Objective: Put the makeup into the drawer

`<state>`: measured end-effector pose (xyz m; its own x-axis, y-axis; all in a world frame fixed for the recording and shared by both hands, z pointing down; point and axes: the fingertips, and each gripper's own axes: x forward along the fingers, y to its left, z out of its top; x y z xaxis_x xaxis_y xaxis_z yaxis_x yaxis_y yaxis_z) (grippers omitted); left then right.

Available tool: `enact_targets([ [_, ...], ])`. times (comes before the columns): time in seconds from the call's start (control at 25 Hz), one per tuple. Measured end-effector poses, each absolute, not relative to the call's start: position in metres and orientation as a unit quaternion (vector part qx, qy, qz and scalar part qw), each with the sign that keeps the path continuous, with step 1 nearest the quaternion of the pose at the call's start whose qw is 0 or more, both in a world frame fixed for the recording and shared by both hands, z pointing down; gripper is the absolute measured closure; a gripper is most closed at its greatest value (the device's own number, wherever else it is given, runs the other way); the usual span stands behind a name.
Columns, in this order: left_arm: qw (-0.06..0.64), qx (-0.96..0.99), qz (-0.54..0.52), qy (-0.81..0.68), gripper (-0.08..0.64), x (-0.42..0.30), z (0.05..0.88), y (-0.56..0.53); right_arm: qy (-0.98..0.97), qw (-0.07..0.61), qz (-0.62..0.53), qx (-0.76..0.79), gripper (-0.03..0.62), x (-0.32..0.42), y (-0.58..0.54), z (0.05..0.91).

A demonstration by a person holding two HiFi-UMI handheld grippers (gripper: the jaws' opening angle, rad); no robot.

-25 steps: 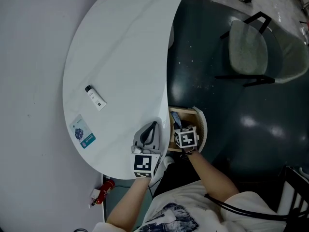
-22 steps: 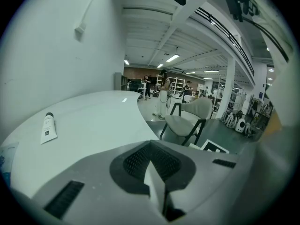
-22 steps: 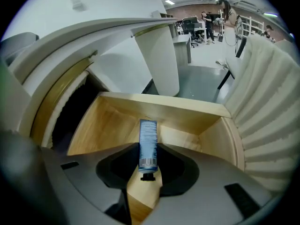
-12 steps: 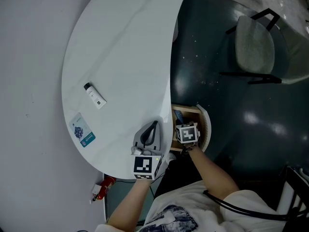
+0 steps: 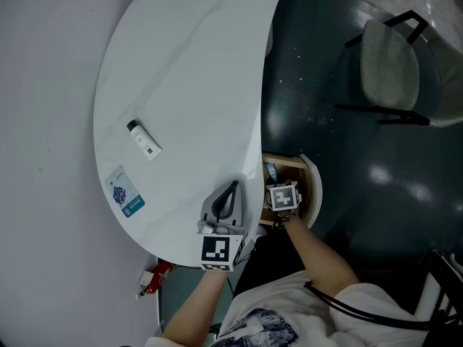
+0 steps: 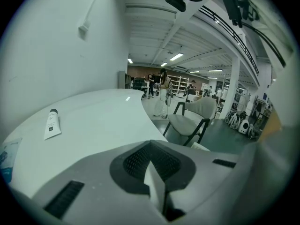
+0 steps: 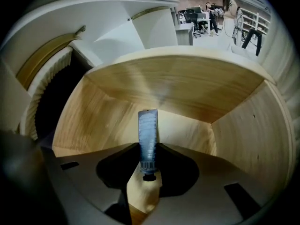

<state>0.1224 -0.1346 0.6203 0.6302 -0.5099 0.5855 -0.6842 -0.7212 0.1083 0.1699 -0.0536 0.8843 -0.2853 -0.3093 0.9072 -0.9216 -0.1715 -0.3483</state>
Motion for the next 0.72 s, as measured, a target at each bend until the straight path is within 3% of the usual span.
enact_targets([
  [0.72, 0.162, 0.889, 0.266, -0.335, 0.525, 0.1169, 0.6204, -0.1258, -0.575, 0.26, 0.562, 0.535, 0.456, 0.1729, -0.0526, 0.88],
])
